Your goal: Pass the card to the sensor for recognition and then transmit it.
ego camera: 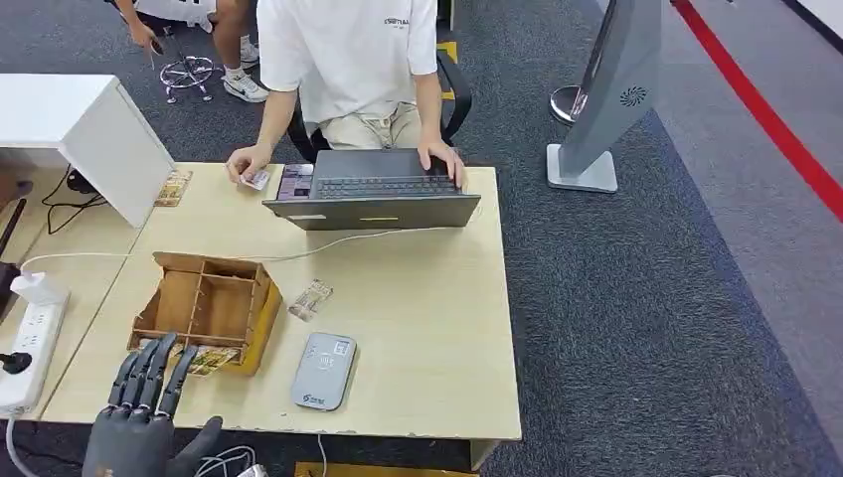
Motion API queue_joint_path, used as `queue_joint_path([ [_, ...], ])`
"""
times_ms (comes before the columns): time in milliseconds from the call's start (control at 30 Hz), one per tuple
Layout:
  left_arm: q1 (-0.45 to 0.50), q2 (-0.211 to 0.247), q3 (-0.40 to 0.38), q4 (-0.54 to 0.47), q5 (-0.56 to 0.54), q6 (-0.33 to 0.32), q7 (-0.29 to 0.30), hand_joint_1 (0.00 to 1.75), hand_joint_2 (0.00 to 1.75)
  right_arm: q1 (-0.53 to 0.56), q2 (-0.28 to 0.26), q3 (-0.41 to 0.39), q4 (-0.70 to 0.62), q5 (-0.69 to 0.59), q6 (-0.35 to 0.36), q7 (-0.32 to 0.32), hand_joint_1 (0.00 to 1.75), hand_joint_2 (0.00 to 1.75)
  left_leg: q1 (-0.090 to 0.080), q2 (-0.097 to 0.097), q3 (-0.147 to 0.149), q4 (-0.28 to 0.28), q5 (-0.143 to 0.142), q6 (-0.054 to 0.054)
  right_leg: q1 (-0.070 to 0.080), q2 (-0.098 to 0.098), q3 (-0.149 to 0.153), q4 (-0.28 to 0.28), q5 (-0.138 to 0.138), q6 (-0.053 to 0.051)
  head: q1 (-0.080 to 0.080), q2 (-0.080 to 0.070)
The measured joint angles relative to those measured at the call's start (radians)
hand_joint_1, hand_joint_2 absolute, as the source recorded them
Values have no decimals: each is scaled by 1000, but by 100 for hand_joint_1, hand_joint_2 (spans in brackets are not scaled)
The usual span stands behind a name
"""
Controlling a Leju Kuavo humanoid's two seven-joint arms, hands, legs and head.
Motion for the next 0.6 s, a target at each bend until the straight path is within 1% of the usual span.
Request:
queue_joint_path([
  [133, 1, -8, 20, 32, 21, 3, -4, 0, 175, 0, 0, 0, 0, 7, 0, 0, 0, 175, 0, 0, 0, 0, 0, 0, 0, 0, 0, 0, 0, 0, 0, 0],
  [300, 1, -30, 63, 87, 58, 5, -58, 0, 175, 0, 0, 0, 0, 17, 2, 0, 0, 175, 0, 0, 0, 0, 0, 0, 0, 0, 0, 0, 0, 0, 0, 0],
  [433, -2, -67, 122, 133, 74, 5, -123, 0, 175, 0, 0, 0, 0, 27, 3, 0, 0, 175, 0, 0, 0, 0, 0, 0, 0, 0, 0, 0, 0, 0, 0, 0],
  [467, -3, -80, 138, 143, 74, 5, -149, 0, 175, 0, 0, 0, 0, 29, 3, 0, 0, 175, 0, 0, 0, 0, 0, 0, 0, 0, 0, 0, 0, 0, 0, 0],
  [600, -8, -152, 232, 179, 68, 5, -270, 0, 175, -1, 0, 0, 0, 42, 2, 0, 0, 175, 0, 0, 0, 0, 0, 0, 0, 0, 0, 0, 0, 0, 0, 0],
])
